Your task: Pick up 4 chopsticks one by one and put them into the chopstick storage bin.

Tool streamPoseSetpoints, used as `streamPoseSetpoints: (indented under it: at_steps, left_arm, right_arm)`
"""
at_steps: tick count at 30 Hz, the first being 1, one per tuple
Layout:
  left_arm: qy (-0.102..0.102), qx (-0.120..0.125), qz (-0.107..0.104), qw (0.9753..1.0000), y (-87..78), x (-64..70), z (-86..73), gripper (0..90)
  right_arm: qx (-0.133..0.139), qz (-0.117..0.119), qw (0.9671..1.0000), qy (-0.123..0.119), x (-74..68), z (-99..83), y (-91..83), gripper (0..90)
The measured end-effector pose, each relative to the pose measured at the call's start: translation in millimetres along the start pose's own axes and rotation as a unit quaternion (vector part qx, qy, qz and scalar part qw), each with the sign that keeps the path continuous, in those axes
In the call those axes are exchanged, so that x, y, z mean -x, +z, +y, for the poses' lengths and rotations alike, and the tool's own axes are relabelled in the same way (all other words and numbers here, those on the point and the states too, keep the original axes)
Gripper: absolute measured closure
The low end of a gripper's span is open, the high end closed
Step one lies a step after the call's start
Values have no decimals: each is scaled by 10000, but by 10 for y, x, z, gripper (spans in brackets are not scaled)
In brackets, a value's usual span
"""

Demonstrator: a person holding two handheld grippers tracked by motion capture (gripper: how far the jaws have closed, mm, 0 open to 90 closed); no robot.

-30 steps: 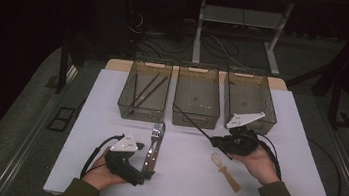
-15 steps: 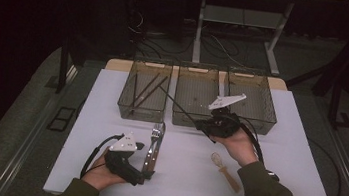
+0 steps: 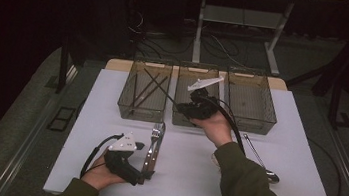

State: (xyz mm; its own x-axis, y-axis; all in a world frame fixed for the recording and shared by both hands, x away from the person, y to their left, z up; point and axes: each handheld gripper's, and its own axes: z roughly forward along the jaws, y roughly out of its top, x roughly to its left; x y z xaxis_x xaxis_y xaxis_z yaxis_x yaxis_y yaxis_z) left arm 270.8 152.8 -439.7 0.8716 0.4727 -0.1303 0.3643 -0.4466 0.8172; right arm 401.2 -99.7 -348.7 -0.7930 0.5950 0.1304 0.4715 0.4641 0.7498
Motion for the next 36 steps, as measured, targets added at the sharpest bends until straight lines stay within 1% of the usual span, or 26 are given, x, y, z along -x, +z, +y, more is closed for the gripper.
streamPoseSetpoints:
  at_steps: [5, 7, 9, 13, 19, 23, 27, 30, 33, 36]
  left_arm:
    - [34, 6, -29, 10000, -1, 1, 3, 0]
    - [74, -33, -29, 10000, -5, -1, 5, 1]
    - [64, -35, -40, 10000, -7, 1, 7, 1]
    - [29, 41, -53, 10000, -1, 8, 4, 1]
    - [86, 20, -73, 9999, -6, 8, 11, 1]
    - [71, 42, -82, 9999, -4, 12, 14, 1]
    - [74, 52, -91, 9999, -4, 18, 15, 1]
    - [114, 32, -100, 9999, -6, 19, 19, 1]
    - [143, 16, -121, 9998, -9, 16, 20, 1]
    - [124, 27, -138, 9998, -5, 21, 21, 1]
  right_arm:
    - [70, -63, 9999, 75, 1, 162, 156, 852]
    - [63, -100, 9999, 97, -2, 226, 221, 852]
    - [117, -100, 9998, 142, 0, 287, 288, 852]
    - [177, -159, 9995, 226, -1, 404, 434, 852]
    - [139, -226, 9990, 356, -21, 551, 675, 852]
    - [161, -256, 9989, 345, -45, 634, 808, 852]
    - [82, -314, 9989, 337, -72, 692, 924, 852]
    - [60, -387, 9984, 416, -71, 707, 1015, 852]
    - [-16, -440, 9978, 492, -52, 675, 1097, 852]
    - [-122, -468, 9970, 609, -30, 624, 1176, 851]
